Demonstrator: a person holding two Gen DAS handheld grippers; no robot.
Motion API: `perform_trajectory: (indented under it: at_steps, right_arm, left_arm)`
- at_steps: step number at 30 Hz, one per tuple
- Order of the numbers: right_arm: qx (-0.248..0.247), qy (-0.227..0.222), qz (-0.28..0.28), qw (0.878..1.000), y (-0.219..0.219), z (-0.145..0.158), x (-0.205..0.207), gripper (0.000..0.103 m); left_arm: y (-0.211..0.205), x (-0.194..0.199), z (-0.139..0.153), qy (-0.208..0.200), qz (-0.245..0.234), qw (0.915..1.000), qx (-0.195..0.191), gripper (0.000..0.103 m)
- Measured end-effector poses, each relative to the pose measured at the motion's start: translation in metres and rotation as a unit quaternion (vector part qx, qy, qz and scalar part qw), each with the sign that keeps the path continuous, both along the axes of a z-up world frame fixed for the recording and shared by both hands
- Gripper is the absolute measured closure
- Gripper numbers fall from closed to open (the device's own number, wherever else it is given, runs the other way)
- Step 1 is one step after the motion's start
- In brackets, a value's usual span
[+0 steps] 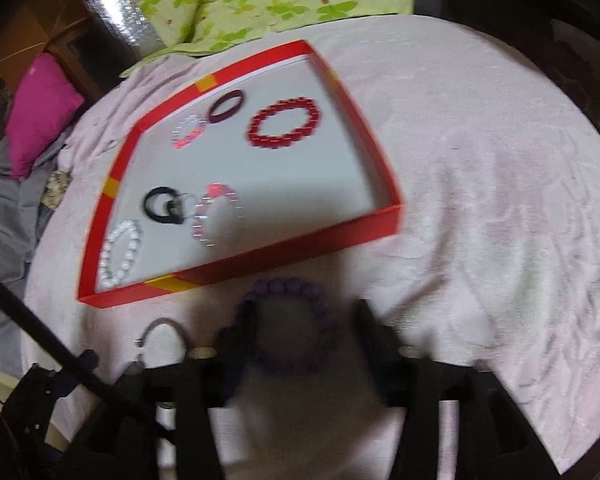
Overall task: Organize jewelry
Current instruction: 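Position left tool around silver bangle while right tool lowers onto purple bracelet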
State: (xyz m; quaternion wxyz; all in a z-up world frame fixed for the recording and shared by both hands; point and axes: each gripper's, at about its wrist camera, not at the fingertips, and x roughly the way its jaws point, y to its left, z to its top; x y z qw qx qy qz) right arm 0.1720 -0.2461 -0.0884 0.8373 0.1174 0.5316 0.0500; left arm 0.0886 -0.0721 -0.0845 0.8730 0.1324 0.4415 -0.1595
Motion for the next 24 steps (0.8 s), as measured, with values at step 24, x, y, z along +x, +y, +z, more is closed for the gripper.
perform_trajectory:
  at_steps: [24]
  right_arm:
    - [0.136,-0.396,-0.067,0.906,-0.073,0.148,-0.123,0.000]
  left_arm:
    - [0.023,0.011,0.003,-0.003,0.048,0.9987,-0.016,0.039]
